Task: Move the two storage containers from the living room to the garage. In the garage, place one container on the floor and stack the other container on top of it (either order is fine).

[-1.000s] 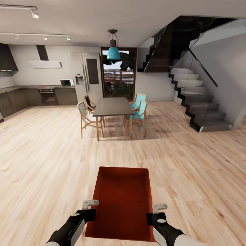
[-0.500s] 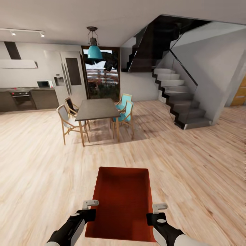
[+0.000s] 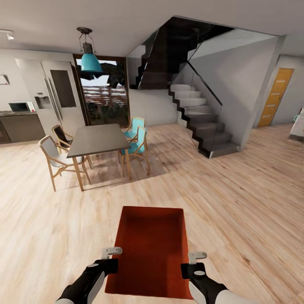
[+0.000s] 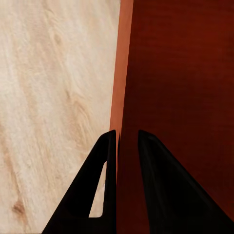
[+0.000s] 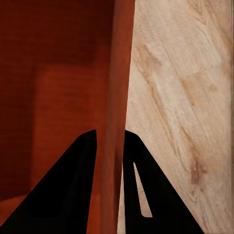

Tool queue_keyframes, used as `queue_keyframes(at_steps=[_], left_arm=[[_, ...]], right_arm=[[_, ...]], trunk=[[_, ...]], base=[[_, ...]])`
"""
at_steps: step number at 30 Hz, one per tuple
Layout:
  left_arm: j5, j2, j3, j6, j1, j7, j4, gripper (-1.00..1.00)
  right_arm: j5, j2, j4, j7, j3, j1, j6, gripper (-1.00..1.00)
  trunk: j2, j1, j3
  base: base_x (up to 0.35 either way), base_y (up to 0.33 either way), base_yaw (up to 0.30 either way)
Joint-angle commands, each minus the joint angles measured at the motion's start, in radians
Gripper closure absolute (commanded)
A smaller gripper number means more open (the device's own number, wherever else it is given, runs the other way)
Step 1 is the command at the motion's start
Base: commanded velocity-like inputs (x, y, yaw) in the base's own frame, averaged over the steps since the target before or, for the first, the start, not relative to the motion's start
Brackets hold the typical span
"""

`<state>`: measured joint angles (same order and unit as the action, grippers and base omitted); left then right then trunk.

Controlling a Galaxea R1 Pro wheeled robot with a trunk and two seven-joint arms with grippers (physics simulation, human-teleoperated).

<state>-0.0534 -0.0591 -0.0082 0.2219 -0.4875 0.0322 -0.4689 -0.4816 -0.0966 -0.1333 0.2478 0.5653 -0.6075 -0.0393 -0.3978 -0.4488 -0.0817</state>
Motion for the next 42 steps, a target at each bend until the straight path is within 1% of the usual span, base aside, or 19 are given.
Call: queue_keyframes(at_steps=[1, 34, 42], left_arm=[[0.01, 0.001, -0.009, -0.001, 0.0, 0.011, -0.005, 1.0], [0.01, 0.001, -0.009, 0.0, 0.0, 0.011, -0.005, 1.0], [0.01, 0.001, -0.007, 0.001, 0.0, 0.011, -0.006, 1.0]], right_arm=[[-0.026, 0.0, 0.021, 0.005, 0.017, -0.002, -0.005, 1.0], [-0.026, 0.0, 0.021, 0.005, 0.017, -0.002, -0.005, 1.0], [-0.026, 0.0, 0.021, 0.005, 0.017, -0.002, -0.005, 1.0]], trunk=[[-0.002, -0.001, -0.002], [-0.002, -0.001, -0.002], [-0.002, -0.001, -0.002]], base=[[0.322, 0.0, -0.268], [0.322, 0.0, -0.268], [0.322, 0.0, -0.052]])
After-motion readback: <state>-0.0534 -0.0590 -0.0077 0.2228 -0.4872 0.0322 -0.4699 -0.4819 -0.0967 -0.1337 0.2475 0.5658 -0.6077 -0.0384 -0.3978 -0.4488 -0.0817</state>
